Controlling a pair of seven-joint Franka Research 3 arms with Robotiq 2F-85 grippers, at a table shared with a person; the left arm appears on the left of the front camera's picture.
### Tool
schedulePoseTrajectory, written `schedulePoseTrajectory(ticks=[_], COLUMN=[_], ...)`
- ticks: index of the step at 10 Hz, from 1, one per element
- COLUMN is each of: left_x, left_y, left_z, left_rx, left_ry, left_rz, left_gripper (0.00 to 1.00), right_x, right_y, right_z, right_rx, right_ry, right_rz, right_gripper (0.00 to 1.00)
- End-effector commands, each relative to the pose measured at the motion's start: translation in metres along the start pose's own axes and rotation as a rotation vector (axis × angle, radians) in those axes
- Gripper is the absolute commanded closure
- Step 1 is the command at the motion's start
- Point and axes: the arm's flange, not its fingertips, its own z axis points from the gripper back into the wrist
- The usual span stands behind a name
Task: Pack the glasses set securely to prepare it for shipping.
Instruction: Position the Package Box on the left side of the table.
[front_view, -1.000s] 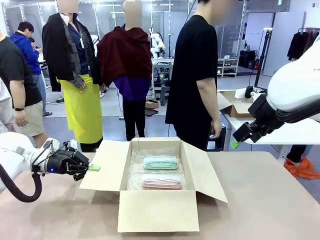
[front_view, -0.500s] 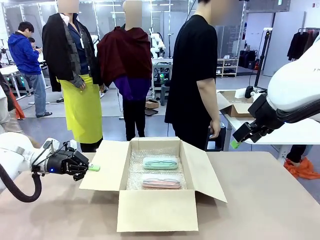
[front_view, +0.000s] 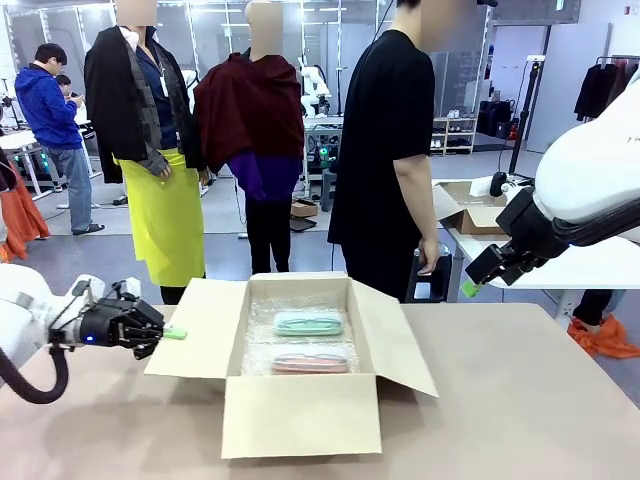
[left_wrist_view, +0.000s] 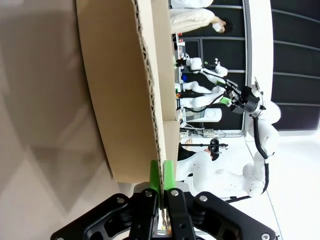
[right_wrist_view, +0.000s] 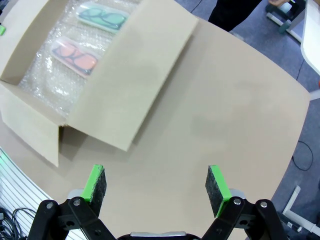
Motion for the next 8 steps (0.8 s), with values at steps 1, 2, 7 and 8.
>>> schedulePoseTrajectory(ticks=[1,2,7,8], left_x=[-0.007,-0.010,-0.015,-0.014], left_y=[-0.009,-0.013,-0.016,-0.015], left_z=[0.044,0.064,0.170,0.188], left_rx=[-0.023,-0.029,0.039,0.058], left_ry=[-0.024,-0.016,-0.049,-0.058], left_rz=[-0.025,-0.022,-0.019,-0.025], left_gripper=[0.97,0.97,0.97,0.97], right_x=[0.003,0.003,0.003,0.003], right_y=[0.001,0.001,0.001,0.001], right_z=[0.000,0.000,0.000,0.000], right_rx=[-0.004,-0.004,-0.004,-0.004], right_ry=[-0.006,-0.006,-0.006,-0.006], right_rz=[0.001,0.001,0.001,0.001], right_gripper=[0.00,0.00,0.00,0.00])
